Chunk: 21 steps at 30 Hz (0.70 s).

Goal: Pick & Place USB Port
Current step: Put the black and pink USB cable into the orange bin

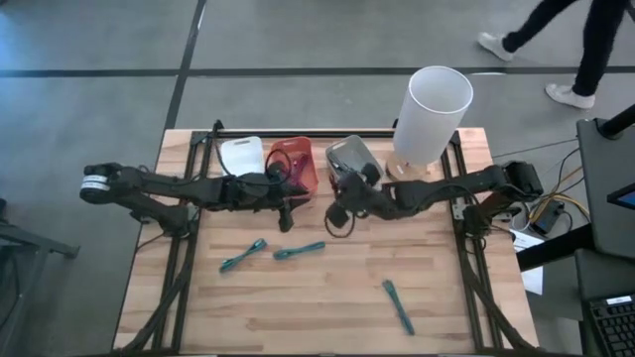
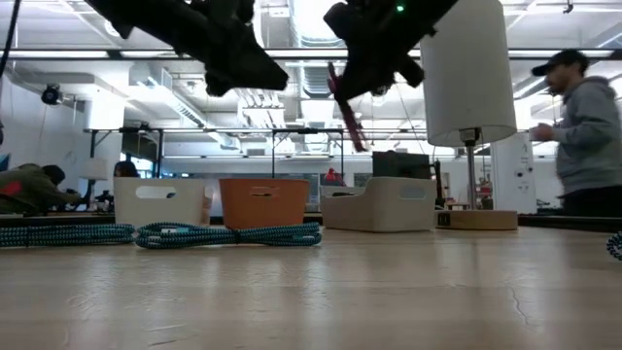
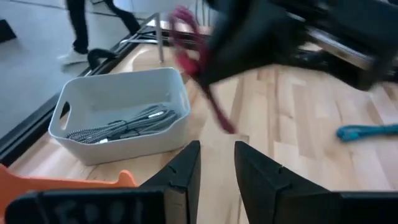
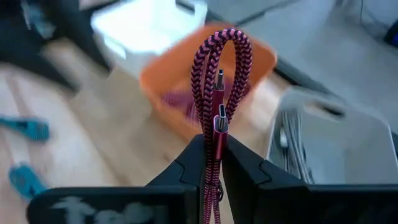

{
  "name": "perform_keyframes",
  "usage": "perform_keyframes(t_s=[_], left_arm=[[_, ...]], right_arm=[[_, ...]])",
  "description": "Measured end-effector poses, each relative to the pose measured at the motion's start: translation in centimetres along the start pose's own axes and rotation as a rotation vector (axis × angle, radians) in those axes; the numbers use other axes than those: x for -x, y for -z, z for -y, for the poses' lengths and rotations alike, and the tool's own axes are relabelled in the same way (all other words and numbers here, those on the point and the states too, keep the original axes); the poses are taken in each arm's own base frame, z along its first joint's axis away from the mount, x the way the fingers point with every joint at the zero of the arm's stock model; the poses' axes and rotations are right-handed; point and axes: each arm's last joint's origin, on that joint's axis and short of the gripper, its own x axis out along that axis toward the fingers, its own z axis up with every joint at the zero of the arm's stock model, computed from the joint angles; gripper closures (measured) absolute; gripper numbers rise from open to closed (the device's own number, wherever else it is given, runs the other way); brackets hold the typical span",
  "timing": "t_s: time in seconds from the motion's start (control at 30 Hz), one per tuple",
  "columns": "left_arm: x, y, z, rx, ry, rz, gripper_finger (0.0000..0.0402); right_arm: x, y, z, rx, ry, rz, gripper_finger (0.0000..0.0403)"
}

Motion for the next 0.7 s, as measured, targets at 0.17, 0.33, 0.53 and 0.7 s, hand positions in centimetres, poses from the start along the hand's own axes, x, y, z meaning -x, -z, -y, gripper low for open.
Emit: perform_keyframes(t_s=[0.17,0.33,0.53,0.7], left_arm=[[2.0,0.1,0.5,-0.028,-0.046,-0.044,0.0309],[3.5,0.2,1.1,-0.058,-0.120,-0.059,0.0314],[4.1,0.4,1.4,-0.082,-0.175,-0.070,0.0315],[4.1,0.5,1.3,-0.086,-0.190,-0.077,0.0314]], right_arm=[[-1.5,-1.0,1.1,0.028,-0.023,0.094,0.0364],[-3.0,-1.0,2.3,0.016,-0.071,0.173,0.0364],[-5.7,-1.1,3.5,-0.036,-0.166,0.325,0.0364],[-9.0,-0.8,4.0,-0.069,-0.212,0.393,0.0364]])
